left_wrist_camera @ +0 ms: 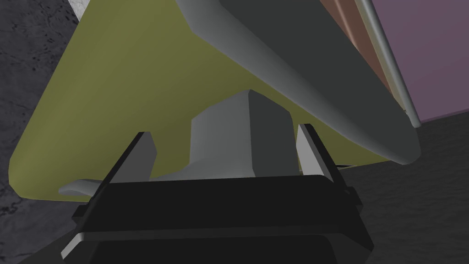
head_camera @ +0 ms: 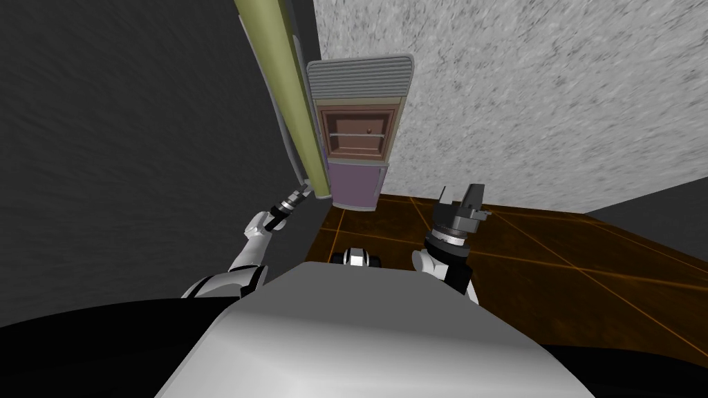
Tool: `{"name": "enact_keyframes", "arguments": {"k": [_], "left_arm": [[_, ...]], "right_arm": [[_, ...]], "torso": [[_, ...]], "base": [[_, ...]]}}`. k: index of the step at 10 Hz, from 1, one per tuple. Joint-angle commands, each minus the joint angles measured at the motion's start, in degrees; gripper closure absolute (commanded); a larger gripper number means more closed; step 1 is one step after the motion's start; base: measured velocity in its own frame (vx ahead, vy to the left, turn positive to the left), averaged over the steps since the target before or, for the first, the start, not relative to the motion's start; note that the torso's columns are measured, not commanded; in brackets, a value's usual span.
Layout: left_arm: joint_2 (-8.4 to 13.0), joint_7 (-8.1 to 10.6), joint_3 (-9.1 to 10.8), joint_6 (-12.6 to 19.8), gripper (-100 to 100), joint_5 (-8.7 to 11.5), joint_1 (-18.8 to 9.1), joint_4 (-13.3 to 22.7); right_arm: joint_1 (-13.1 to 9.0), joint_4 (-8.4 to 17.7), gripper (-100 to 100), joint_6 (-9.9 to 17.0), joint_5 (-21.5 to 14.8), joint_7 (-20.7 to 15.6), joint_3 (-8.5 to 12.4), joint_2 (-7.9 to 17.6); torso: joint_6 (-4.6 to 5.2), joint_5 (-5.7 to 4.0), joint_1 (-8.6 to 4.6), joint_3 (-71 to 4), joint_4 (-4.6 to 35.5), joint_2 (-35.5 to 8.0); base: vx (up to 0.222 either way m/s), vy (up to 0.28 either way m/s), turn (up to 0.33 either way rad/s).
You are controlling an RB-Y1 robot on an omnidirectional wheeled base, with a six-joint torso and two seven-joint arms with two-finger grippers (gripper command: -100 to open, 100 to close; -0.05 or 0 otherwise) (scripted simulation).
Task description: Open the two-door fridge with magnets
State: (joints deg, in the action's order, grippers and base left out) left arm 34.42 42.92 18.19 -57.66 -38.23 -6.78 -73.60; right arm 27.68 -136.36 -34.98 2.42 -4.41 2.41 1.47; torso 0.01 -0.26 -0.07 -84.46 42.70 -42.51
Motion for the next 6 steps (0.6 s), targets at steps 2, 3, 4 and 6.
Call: {"name": "enact_keyframes", "arguments": {"k": [2, 3, 4, 6], "left_arm": [[0.03, 0.18, 0.02, 0.12, 0, -0.05, 0.14, 0.14], [0.01, 0.19, -0.01, 0.16, 0, -0.08, 0.18, 0.20], [0.00, 0.19, -0.04, 0.20, 0, -0.10, 0.22, 0.25], [-0.02, 0.20, -0.08, 0.26, 0, -0.14, 0.27, 0.33]], "right_arm": [[0.00, 0.00, 0, 0.00, 0.00, 0.00, 0.00, 0.00], [0.00, 0.00, 0, 0.00, 0.00, 0.00, 0.00, 0.00], [0.00, 0.00, 0, 0.00, 0.00, 0.00, 0.00, 0.00], [0.00, 0.00, 0, 0.00, 0.00, 0.00, 0.00, 0.00]], "torso": [[0.00, 0.12, -0.09, 0.03, -0.22, -0.01], [-0.03, 0.16, -0.06, 0.02, -0.27, 0.01], [-0.04, 0.18, -0.03, 0.01, -0.29, 0.03], [-0.04, 0.21, 0.01, -0.02, -0.33, 0.08]], "base": [[0.000, 0.000, 0.000], [0.000, 0.000, 0.000], [0.000, 0.000, 0.000], [0.000, 0.000, 0.000]]}}
